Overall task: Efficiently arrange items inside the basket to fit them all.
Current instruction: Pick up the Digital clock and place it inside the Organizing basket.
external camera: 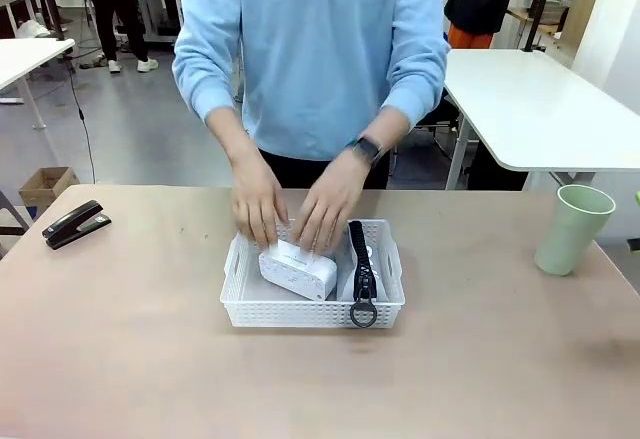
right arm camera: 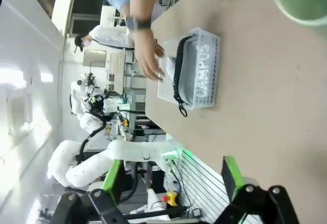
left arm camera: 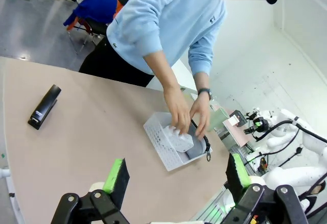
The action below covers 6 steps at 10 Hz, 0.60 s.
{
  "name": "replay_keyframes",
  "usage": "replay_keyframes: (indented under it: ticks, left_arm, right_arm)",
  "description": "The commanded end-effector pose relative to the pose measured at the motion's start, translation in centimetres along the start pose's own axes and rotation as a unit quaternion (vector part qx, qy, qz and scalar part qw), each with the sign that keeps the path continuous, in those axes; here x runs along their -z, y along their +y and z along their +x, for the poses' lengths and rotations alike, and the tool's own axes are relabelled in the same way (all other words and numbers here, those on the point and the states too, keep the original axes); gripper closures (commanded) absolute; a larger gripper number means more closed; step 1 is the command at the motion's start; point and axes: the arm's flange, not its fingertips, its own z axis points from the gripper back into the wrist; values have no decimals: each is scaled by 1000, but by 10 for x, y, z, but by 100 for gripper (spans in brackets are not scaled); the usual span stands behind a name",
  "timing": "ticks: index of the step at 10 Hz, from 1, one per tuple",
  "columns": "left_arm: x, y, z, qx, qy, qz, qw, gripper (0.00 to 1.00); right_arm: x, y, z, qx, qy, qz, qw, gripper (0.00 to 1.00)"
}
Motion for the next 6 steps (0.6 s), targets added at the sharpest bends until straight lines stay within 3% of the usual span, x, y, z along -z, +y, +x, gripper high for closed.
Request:
replay_keyframes:
  ticks: [1, 6]
  left_arm:
    - [0, -1, 0, 7, -9, -7, 1000, 0]
    - [0, -1, 0, 7, -9, -7, 1000, 0]
  right_arm:
    - [6, 18, 2, -27, 6, -9, 1000, 0]
    - [6, 18, 2, -27, 6, -9, 1000, 0]
